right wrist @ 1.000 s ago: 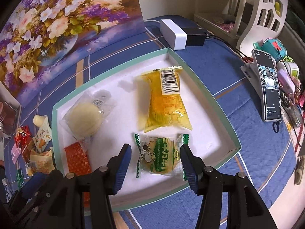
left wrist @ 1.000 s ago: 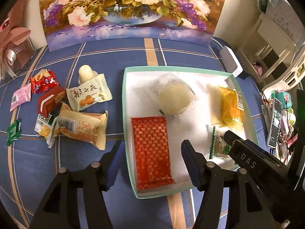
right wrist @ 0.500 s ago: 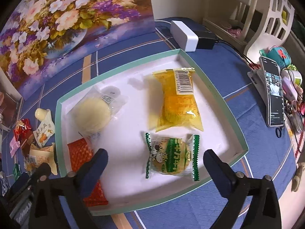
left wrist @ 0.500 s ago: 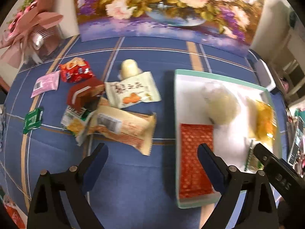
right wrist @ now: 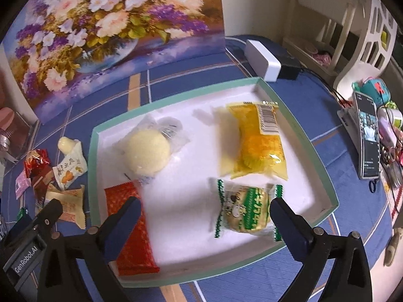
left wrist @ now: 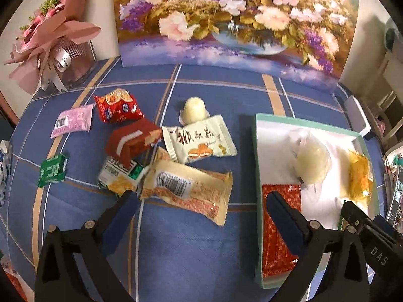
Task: Organize snacks
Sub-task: 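Move both tools back toward the remaining snacks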
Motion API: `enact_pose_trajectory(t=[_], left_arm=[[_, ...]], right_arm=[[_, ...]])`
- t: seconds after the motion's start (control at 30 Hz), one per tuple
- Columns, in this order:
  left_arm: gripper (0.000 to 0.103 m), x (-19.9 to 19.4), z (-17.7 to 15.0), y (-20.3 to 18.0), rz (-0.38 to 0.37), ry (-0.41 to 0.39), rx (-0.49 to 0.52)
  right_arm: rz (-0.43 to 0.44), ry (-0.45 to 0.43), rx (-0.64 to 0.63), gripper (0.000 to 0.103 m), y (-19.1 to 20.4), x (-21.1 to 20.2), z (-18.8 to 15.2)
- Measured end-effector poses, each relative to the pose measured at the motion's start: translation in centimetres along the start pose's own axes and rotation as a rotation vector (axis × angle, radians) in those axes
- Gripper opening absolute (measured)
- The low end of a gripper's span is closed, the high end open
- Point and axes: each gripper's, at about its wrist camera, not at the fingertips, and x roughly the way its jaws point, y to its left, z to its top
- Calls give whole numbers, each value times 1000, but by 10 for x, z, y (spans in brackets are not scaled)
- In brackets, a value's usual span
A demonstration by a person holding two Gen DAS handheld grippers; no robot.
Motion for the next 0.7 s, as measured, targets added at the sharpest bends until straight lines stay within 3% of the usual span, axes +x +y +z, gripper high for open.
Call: enact_pose_trajectory(t=[0.17, 0.6, 0.7], left_arm=[[102, -6, 4, 9, -12, -41, -1], [102, -12, 15, 47, -124, -32, -30], [102, -15, 16, 55, -122, -49, -22]], right_arm=[[9, -28, -7, 103, 14, -4, -1], [27, -25, -79, 103, 63, -6, -9], [41, -30, -89, 103, 76, -8, -10]])
